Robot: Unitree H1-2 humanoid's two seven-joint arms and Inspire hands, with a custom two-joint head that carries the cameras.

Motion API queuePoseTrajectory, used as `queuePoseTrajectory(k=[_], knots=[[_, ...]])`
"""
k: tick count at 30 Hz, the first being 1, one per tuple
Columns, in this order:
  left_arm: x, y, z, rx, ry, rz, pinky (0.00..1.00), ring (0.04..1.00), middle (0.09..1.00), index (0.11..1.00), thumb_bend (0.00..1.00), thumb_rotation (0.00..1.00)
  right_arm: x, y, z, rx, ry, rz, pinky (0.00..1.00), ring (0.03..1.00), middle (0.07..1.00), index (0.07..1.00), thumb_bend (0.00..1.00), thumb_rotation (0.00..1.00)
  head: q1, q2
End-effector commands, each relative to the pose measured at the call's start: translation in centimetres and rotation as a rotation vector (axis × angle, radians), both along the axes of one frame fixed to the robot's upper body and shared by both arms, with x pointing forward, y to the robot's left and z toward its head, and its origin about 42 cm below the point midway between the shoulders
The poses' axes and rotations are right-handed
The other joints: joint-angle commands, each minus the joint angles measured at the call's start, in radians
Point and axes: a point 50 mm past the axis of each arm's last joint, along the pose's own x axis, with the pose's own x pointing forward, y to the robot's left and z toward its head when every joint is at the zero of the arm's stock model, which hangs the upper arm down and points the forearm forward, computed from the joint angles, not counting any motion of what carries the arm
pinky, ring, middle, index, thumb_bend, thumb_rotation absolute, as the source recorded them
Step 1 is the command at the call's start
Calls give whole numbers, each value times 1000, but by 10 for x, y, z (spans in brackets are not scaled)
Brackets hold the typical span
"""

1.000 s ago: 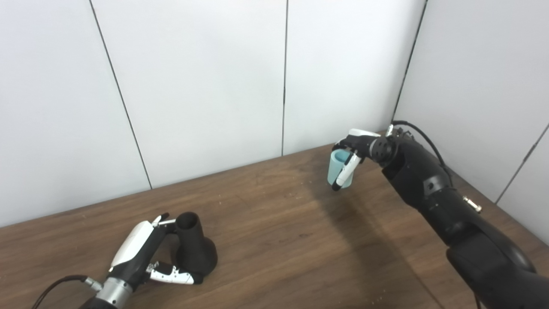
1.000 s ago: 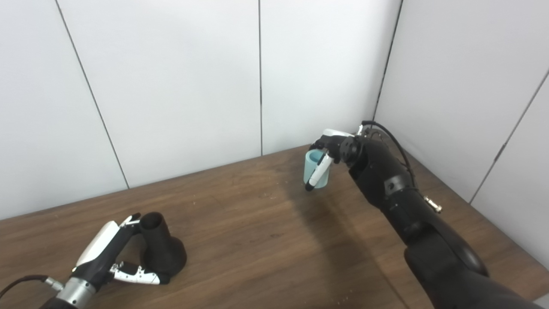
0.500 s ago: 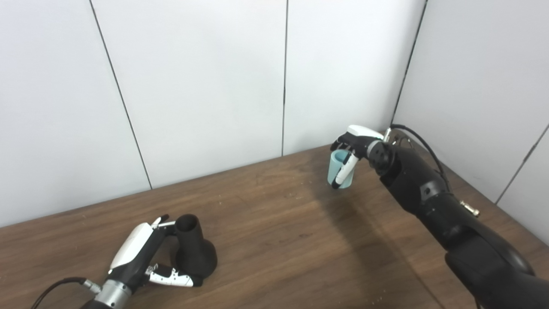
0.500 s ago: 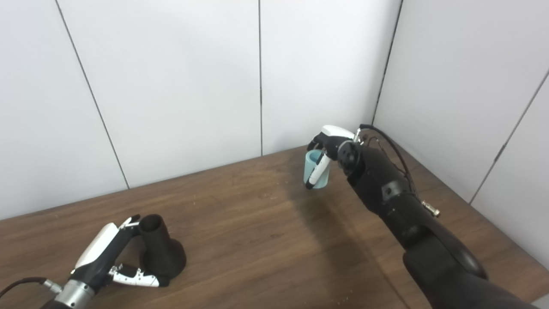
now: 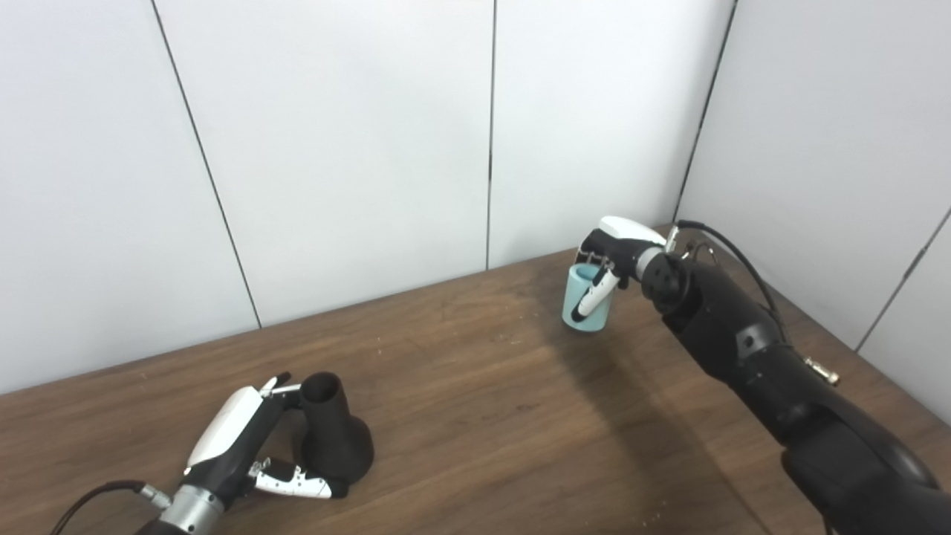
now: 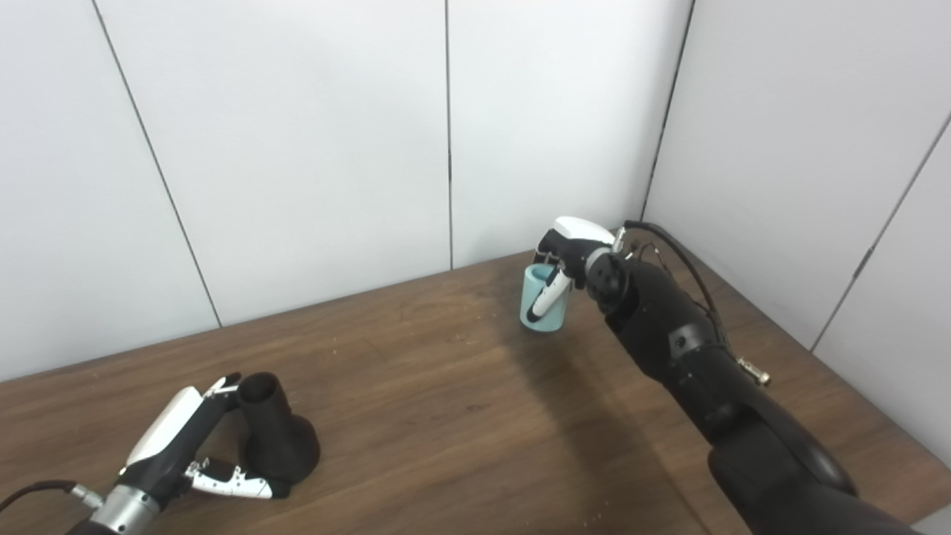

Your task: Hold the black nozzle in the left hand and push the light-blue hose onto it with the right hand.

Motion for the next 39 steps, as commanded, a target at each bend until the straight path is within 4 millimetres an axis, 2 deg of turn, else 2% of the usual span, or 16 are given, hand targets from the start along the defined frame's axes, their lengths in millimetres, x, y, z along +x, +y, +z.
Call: queuePoseTrajectory(k=[1,9,16,20,25,31,39], knots=[[-17,23,-40,155,160,26,1000,639,495,481,525,0,2,-11,30,-29,-59,-2,424,471,490,462,520,0,0,1],[-18,21,-40,153,160,22,1000,632,491,482,525,0,1,-11,33,-33,-86,10,429,480,495,457,519,0,29,9],[-19,14,-40,164,153,15,1000,632,493,481,525,0,2,29,67,20,-207,131,449,488,493,452,519,0,90,17],[-19,4,-40,172,152,9,1000,632,489,483,526,0,-6,78,104,48,-351,337,432,480,489,460,520,0,180,30],[-19,-9,-37,177,152,10,1000,633,490,483,526,0,-17,115,132,94,-450,536,407,463,480,476,521,0,255,42],[-20,-21,-34,171,147,21,1000,636,499,478,525,0,-28,146,154,105,-463,681,386,451,475,489,521,0,344,55],[-18,-36,-30,157,152,12,1000,641,509,471,524,0,-43,185,176,58,-457,814,379,446,495,474,521,0,419,77]])
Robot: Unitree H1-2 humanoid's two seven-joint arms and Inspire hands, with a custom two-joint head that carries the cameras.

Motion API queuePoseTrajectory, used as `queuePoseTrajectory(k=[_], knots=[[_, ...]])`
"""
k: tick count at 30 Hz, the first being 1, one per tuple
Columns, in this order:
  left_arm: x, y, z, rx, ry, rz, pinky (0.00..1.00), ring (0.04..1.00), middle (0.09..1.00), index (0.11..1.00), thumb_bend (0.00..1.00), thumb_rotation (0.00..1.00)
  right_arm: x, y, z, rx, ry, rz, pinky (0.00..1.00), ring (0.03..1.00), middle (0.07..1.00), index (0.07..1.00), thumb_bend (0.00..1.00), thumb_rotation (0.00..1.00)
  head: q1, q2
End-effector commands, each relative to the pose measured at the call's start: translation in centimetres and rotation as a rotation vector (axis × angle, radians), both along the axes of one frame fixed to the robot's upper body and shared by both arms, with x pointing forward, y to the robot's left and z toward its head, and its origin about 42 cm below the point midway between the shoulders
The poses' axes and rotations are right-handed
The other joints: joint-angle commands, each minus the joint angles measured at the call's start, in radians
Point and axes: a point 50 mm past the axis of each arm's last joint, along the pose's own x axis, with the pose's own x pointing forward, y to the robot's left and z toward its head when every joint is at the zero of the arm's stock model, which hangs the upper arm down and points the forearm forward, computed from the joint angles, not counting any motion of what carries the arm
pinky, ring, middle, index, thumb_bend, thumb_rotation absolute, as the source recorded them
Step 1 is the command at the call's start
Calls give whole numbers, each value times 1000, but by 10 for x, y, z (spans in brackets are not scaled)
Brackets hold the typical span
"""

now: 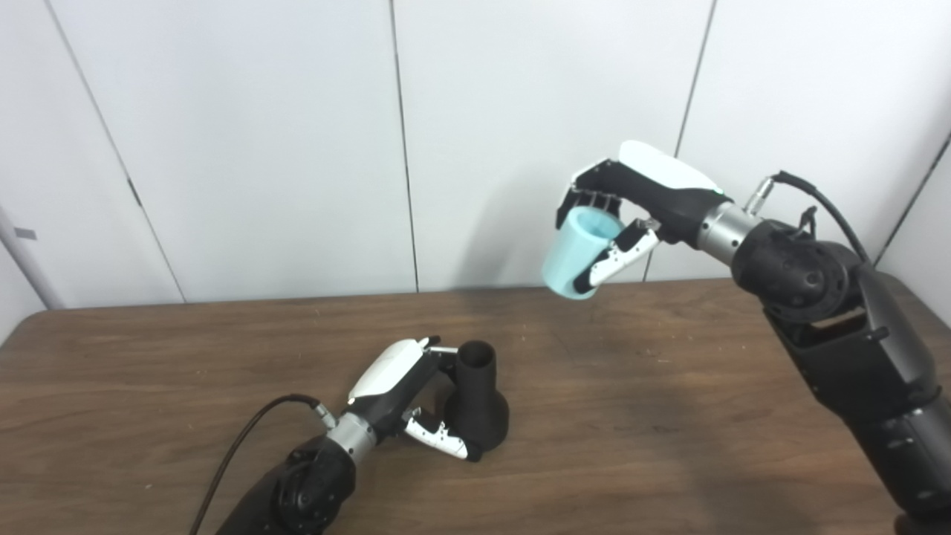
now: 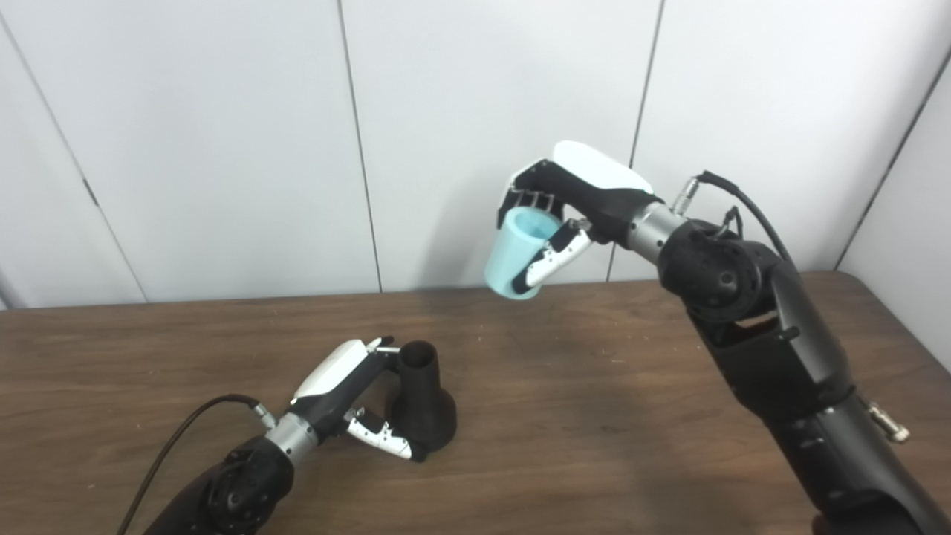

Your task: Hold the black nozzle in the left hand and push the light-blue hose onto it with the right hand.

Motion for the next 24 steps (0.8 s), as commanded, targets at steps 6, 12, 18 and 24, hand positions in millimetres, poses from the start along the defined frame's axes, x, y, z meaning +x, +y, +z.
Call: queuePoseTrajectory(k=[6,12,18,24], knots=[[-14,-15,-34,121,146,-25,1000,635,504,475,524,0,-8,27,46,-50,-93,78,379,450,499,467,521,0,33,18],[-13,-18,-31,140,156,-23,1000,633,495,480,525,0,-6,35,37,-85,-73,120,361,428,482,496,520,0,41,31],[-14,-19,-30,144,157,-20,1000,634,499,477,525,0,-3,38,27,-91,-52,137,362,428,471,508,520,0,48,40],[-14,-21,-30,147,161,-22,1000,635,501,476,525,0,-2,48,6,-117,-11,148,386,439,480,493,521,0,49,42]])
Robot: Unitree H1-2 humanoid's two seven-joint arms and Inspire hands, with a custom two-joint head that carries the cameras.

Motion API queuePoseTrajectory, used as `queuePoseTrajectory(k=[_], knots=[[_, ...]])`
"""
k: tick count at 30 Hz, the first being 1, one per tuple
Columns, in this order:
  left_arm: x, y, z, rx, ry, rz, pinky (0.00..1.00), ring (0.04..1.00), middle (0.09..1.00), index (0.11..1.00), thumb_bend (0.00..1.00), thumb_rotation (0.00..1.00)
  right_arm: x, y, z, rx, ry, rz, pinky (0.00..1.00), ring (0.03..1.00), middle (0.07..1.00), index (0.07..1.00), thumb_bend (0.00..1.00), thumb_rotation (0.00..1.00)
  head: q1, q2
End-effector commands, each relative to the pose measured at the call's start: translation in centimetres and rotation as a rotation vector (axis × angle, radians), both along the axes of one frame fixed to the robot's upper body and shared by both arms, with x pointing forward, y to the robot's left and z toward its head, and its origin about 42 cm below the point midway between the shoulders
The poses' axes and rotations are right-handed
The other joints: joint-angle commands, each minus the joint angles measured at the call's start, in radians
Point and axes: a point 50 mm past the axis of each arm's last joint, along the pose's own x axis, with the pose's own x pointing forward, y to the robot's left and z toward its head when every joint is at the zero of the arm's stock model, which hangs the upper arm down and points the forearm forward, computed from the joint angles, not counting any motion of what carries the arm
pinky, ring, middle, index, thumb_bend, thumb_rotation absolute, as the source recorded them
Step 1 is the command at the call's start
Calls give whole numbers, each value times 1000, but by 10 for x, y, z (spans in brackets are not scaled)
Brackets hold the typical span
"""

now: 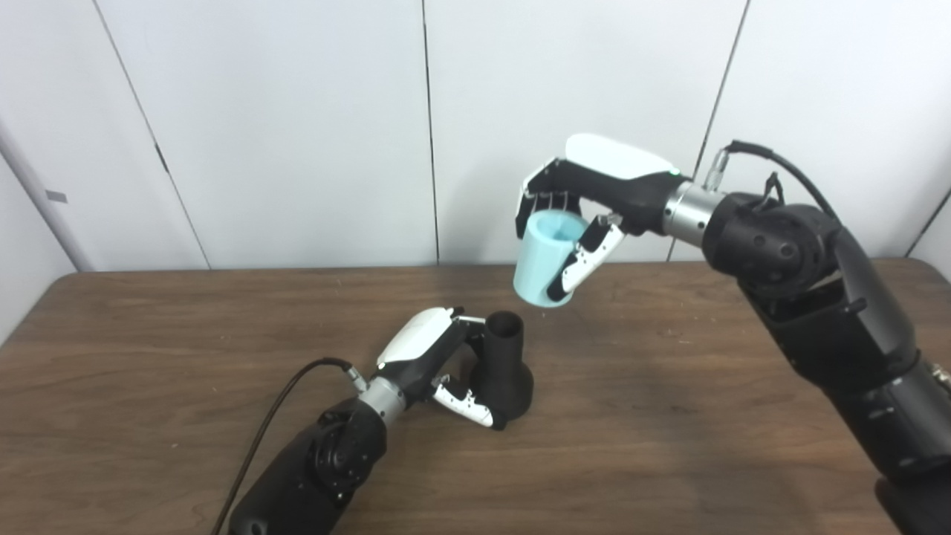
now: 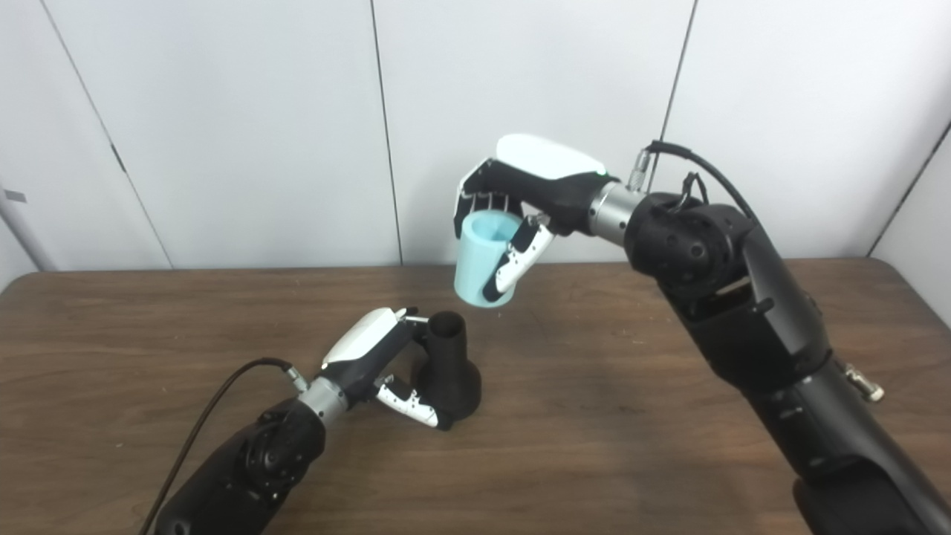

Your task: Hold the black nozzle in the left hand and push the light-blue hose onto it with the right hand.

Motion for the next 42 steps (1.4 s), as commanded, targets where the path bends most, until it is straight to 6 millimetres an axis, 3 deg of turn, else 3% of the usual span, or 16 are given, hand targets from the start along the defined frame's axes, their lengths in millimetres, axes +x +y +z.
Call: queuePoseTrajectory(k=[1,11,20,42], knots=[[-15,-7,-35,112,153,-41,1000,635,501,476,525,0,0,5,16,9,-54,23,375,438,483,491,521,0,-1,2],[-15,-5,-36,110,151,-38,1000,636,502,475,525,0,2,19,1,41,-6,4,358,422,471,510,520,0,0,5],[-13,-2,-33,112,144,-29,1000,636,503,475,525,0,4,31,0,70,4,-19,362,430,479,501,520,0,-4,8],[-14,-1,-30,107,140,-29,1000,637,505,473,524,0,-5,32,-24,27,31,10,340,413,460,514,519,0,-1,29]])
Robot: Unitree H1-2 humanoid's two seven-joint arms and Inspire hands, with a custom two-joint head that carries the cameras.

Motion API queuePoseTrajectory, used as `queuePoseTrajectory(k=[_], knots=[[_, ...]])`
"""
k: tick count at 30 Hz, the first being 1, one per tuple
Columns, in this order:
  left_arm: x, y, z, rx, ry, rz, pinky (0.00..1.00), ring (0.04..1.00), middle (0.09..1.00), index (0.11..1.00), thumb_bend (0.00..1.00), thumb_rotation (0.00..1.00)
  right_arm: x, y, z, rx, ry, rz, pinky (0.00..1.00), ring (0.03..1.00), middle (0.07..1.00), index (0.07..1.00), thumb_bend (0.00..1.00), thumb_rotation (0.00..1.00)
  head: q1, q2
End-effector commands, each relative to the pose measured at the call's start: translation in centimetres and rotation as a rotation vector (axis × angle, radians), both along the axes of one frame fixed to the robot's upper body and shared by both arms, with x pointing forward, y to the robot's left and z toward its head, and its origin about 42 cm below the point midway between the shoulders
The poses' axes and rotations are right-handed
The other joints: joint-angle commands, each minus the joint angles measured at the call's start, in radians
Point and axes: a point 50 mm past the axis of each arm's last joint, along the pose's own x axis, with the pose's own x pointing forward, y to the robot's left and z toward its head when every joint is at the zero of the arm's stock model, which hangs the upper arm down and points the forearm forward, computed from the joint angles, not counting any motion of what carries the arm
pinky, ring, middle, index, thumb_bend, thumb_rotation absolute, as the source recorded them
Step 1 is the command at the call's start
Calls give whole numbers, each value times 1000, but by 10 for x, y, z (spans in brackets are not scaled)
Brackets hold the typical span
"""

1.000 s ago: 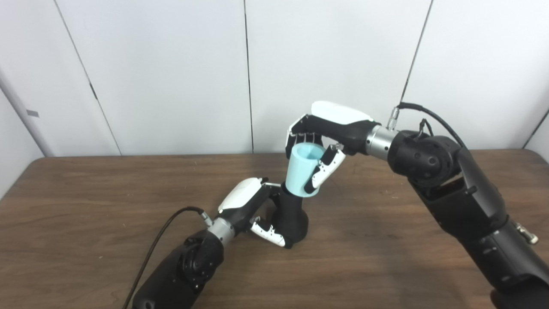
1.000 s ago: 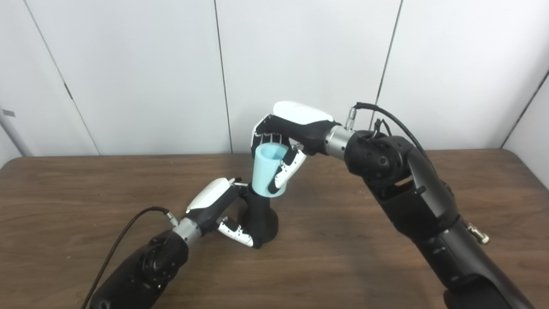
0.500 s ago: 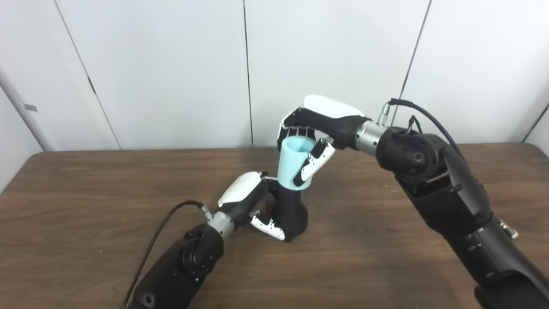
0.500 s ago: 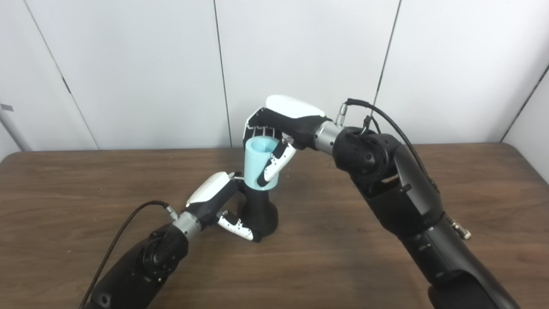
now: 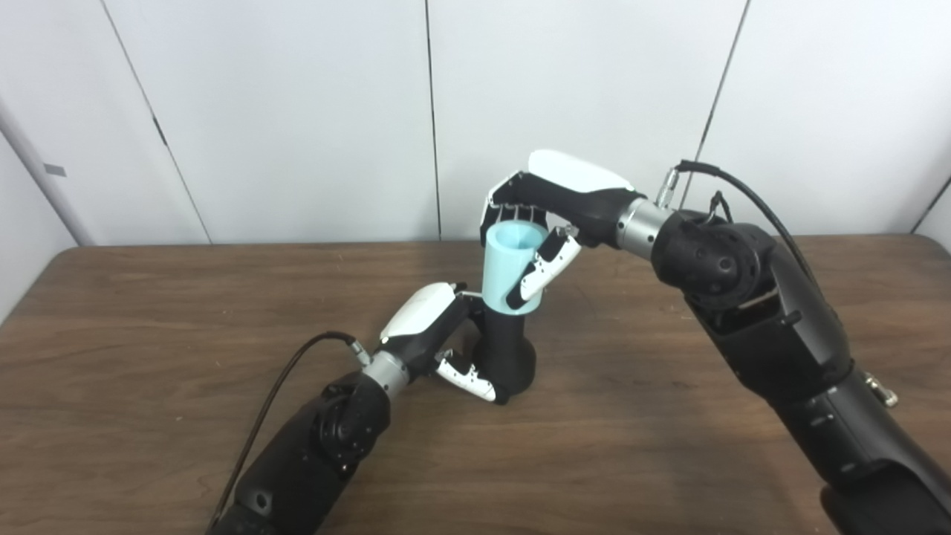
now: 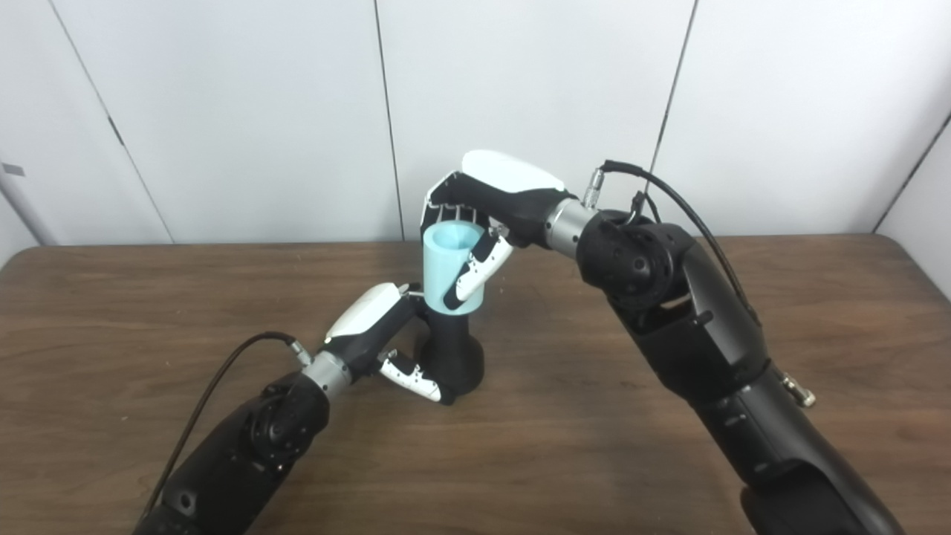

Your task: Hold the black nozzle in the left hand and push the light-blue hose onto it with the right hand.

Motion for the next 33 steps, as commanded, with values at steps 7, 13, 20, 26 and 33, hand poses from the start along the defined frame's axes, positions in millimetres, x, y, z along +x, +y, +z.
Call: queuePoseTrajectory(k=[7,13,20,26,33], knots=[[-13,-5,-31,103,136,-26,1000,637,505,473,524,0,-6,-3,-2,-82,-8,62,385,443,476,495,521,0,4,5],[-14,-4,-31,105,137,-26,1000,638,507,472,524,0,-7,-1,-4,-101,5,72,391,438,476,497,521,0,5,14],[-16,-4,-32,104,143,-20,1000,639,507,472,524,0,-10,5,-14,-90,35,62,357,423,457,510,520,0,6,19],[-15,-6,-32,103,148,-20,1000,639,507,472,524,0,-12,13,-26,-59,59,65,366,439,465,501,521,0,8,22],[-16,-7,-30,102,154,-20,1000,642,507,472,524,0,-11,25,-40,-33,78,73,335,415,461,512,519,0,12,30]])
